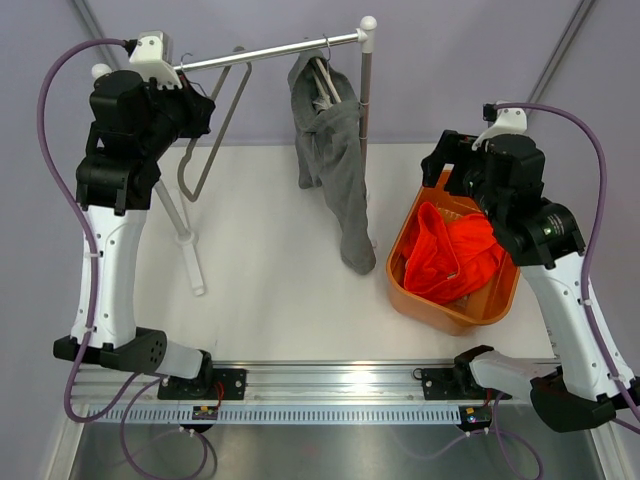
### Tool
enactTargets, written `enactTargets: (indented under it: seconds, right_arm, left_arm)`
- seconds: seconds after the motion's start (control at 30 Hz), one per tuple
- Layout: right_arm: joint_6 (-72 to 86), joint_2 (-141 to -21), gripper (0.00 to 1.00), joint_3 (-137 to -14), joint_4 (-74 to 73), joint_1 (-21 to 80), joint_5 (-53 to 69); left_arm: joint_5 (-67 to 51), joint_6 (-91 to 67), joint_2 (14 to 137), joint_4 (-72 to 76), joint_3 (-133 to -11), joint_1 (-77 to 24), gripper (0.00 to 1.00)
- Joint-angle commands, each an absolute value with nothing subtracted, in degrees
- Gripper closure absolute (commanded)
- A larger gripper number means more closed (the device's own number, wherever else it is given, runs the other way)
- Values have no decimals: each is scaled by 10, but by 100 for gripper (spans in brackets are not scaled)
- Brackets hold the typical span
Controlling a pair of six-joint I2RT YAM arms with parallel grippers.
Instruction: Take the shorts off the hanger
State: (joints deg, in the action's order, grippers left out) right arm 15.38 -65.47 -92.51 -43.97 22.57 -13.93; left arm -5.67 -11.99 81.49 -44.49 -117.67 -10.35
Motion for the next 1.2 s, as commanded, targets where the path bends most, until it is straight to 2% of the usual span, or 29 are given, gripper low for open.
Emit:
enactTargets:
  seconds: [0.0, 0.57, 1.17]
  right_arm:
    - [148, -661, 11, -922, -402, 214, -97]
    - [150, -673, 11, -935, -398, 203, -83]
    - [160, -657, 11, -910, -404, 203, -69]
  left_arm:
    - [-67, -108, 830, -379, -1205, -96, 100]
    - [-10, -107, 929, -332, -1255, -76, 100]
    - [34, -104, 928, -360, -1215, -66, 99]
